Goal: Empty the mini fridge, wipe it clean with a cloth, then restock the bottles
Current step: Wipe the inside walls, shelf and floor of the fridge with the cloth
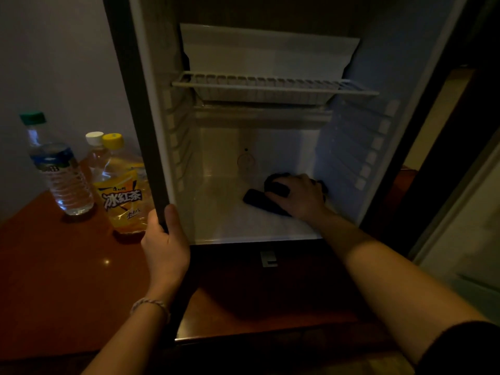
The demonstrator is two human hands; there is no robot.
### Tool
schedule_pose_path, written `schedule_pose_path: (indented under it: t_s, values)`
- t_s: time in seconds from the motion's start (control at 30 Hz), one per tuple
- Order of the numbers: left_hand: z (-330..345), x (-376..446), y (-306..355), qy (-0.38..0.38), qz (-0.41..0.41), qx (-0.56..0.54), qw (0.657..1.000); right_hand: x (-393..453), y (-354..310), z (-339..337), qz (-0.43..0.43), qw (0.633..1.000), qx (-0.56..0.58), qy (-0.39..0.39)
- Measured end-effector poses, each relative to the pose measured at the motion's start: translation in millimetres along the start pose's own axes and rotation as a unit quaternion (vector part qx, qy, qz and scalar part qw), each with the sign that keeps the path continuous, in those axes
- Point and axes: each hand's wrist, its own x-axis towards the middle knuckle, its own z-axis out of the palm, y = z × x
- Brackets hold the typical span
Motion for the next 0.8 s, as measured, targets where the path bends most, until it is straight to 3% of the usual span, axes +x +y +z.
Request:
schedule_pose_path:
  t_s: [0.37,0.8]
  values:
    - [-1.2,-2.7,1.2,-0.003,-0.008,-0.01,1.0,-104.3,13.3,-13.6,-0.071,0.997,0.022,0.031]
    - [-1.2,3.0,-6.5,-0.002,-0.002,-0.022,1.0,-43.0,3.4,-8.0,-0.023,1.0,-0.011,0.001]
